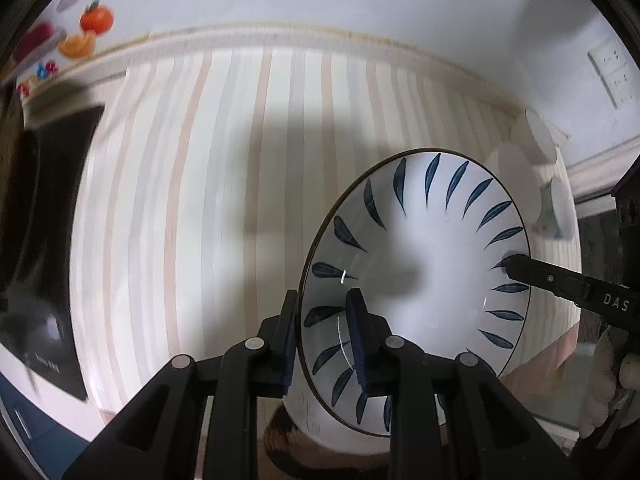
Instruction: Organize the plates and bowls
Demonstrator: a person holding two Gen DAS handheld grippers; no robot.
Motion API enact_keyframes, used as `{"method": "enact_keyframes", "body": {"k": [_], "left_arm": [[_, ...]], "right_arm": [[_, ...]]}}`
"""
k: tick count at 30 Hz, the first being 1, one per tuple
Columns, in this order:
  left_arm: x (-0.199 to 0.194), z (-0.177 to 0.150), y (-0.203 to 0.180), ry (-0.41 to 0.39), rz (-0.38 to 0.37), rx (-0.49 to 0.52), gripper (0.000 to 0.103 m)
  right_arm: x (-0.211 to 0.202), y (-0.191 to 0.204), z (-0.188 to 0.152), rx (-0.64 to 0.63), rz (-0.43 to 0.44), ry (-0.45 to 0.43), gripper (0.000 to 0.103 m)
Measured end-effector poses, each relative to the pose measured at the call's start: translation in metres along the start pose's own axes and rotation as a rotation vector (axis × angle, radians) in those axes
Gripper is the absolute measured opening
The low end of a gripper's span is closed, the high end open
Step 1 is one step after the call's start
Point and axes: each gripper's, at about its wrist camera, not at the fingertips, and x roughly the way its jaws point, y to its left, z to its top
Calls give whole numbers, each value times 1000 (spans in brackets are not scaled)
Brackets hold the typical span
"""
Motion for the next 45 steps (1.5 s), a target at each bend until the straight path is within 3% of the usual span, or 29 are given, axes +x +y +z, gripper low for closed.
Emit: {"method": "enact_keyframes", "body": {"k": [6, 15, 30, 45], "left_arm": [[21, -28, 4, 44, 11, -14, 22], [47, -37, 1, 75, 37, -14, 22], [57, -46, -5, 49, 61, -20, 22], [56, -50, 5, 72, 35, -68, 22]], "right_arm": [[27, -15, -35, 16, 1, 57, 12], [55, -33, -57, 34, -6, 87, 12], [58, -32, -59, 4, -50, 90, 12], [51, -29, -56, 7, -103, 74, 13]]}}
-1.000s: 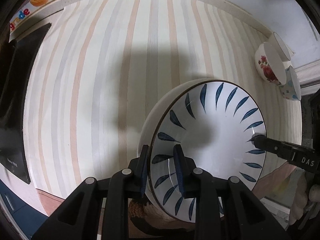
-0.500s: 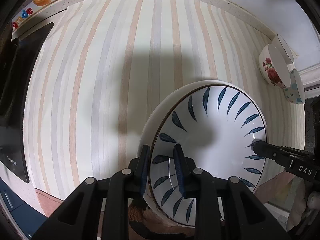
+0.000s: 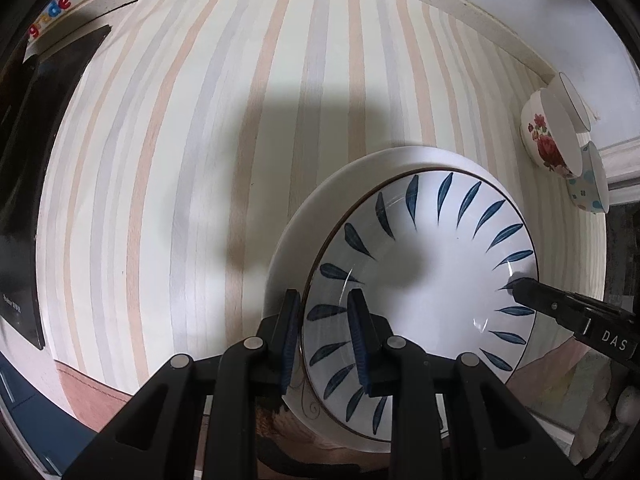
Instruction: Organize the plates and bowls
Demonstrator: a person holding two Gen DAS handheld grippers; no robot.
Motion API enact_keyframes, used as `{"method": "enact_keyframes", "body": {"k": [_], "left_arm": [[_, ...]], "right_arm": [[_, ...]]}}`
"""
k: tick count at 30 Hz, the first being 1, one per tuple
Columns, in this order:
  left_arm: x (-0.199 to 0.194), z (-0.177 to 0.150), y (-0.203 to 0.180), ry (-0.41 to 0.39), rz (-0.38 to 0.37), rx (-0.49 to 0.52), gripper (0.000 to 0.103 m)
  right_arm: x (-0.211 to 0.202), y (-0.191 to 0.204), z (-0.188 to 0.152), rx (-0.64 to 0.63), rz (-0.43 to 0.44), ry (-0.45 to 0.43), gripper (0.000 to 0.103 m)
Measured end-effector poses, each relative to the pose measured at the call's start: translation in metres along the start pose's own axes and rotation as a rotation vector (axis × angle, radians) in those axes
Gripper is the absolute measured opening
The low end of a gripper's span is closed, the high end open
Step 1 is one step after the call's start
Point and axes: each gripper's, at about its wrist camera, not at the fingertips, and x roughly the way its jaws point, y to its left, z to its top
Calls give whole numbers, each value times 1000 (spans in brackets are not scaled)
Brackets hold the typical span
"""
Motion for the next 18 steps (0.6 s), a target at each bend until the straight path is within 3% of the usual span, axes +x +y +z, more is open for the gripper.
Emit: {"method": "enact_keyframes", "body": {"k": [8, 15, 18], "left_arm": [[-12, -8, -1, -31, 54, -36, 22], [-49, -39, -18, -120, 139, -27, 22], [-66, -53, -27, -151, 156, -20, 23]], "right_arm": [[-13, 12, -6, -70, -78, -41, 14], [-32, 34, -31, -163, -143, -80, 15], [-45, 42, -46, -174, -151, -102, 23]]}}
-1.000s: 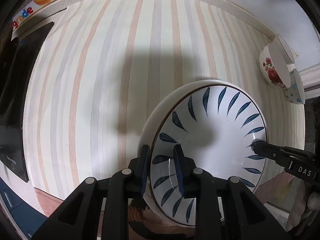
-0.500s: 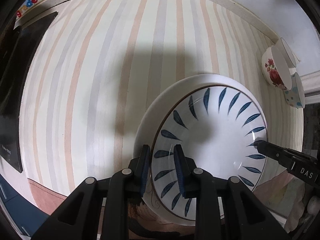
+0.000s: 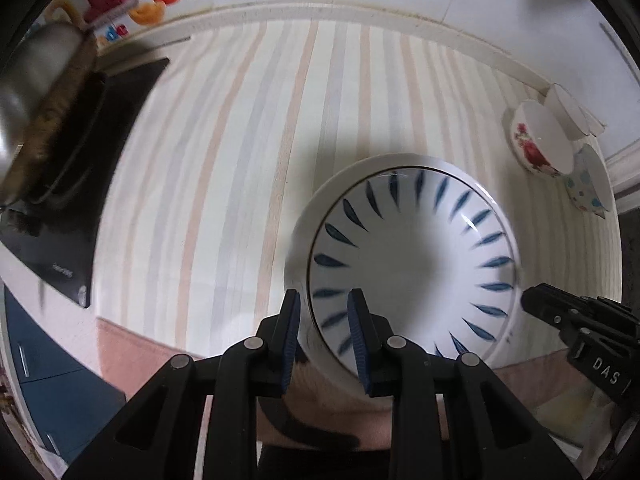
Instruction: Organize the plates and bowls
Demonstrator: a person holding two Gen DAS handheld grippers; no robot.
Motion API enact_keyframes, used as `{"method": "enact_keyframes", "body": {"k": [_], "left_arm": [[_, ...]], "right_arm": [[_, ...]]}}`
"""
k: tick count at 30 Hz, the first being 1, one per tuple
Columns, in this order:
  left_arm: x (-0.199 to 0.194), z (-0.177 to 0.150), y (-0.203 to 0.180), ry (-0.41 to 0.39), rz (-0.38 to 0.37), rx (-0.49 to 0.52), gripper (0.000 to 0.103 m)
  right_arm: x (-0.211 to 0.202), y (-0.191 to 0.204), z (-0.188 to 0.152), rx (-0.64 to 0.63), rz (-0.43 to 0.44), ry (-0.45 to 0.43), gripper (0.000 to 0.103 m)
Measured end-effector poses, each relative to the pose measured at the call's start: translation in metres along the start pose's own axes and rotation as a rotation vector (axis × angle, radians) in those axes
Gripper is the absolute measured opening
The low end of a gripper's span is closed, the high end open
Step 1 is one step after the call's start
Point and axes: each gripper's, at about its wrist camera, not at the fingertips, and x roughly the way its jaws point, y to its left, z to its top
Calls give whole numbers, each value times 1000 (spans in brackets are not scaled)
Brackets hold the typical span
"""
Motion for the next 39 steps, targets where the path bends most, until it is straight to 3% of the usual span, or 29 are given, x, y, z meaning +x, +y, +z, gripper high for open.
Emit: {"method": "enact_keyframes", "body": {"k": [10, 13, 15, 19, 21, 29, 35, 39], "left_arm": [[-78, -37, -2, -150, -25, 15, 39], [-105, -52, -3, -195, -23, 32, 58], [-119, -63, -2, -219, -20, 44, 82], [-149, -85, 0, -264, -23, 48, 90], [-159, -93, 3, -286, -24, 46, 99], [-198, -126, 12, -383, -23, 24, 102], [-206, -143, 8, -384, -22, 35, 102], [-204, -144, 1, -371, -32, 33, 102]], "right_arm": [[-88, 32, -51, -40, -45, -176, 61], [-114, 41, -70, -43, -52, -235, 68], [-134, 48, -85, -46, -52, -281, 73], [-168, 60, -111, -48, -57, -353, 89], [-184, 67, -125, -50, -70, -381, 93], [-226, 89, -173, -77, -104, -480, 97], [-235, 93, -192, -90, -101, -493, 99], [-231, 80, -190, -73, -41, -482, 99]]}}
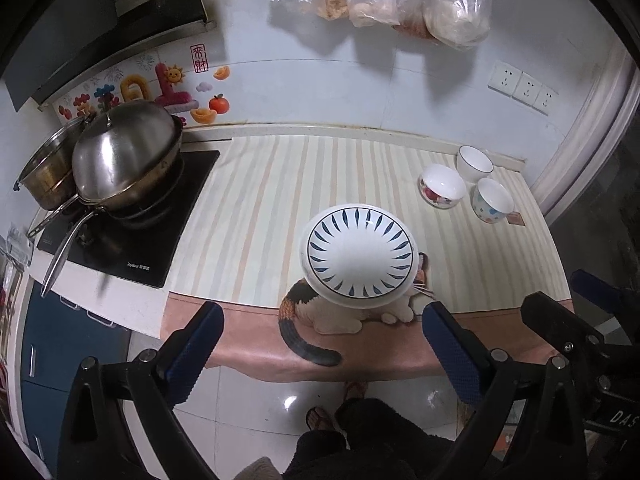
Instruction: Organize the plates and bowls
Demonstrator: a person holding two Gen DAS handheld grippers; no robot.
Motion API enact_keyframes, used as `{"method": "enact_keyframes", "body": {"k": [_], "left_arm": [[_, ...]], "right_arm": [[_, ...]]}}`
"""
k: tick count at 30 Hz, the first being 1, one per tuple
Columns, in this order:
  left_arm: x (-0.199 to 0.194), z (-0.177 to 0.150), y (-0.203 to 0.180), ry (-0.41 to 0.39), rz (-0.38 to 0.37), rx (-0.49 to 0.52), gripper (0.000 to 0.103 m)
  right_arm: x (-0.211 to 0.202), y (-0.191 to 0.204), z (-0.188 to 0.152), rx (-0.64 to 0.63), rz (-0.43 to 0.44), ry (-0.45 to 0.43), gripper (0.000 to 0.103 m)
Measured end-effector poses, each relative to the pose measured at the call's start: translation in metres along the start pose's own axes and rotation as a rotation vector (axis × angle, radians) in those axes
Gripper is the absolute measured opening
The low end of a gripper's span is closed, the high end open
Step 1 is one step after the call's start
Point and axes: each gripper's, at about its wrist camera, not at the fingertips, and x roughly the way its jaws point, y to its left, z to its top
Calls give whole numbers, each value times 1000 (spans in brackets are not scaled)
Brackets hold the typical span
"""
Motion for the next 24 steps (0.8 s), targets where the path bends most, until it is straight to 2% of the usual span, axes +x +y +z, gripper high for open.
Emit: {"method": "enact_keyframes", "body": {"k": [4, 9, 12, 15, 17, 21, 23, 24], "left_arm": [[11, 14, -13, -2, 8, 14, 102], [47, 61, -39, -41, 17, 28, 102], [91, 103, -58, -4, -30, 31, 102], [154, 143, -78, 80, -89, 23, 102], [205, 167, -93, 169, -137, 11, 102], [288, 198, -118, 295, -211, -19, 90], [325, 208, -132, 356, -233, -29, 82], [342, 212, -138, 385, -249, -32, 78]], "right_arm": [[13, -26, 11, 57, 94, -12, 99], [48, -92, 50, 106, 56, -31, 99], [85, -146, 82, 191, 57, 13, 99], [138, -204, 115, 253, 47, 85, 97], [177, -237, 131, 291, 57, 147, 93], [255, -292, 154, 363, 90, 284, 80], [287, -309, 158, 375, 106, 337, 72], [299, -313, 159, 372, 103, 355, 72]]}}
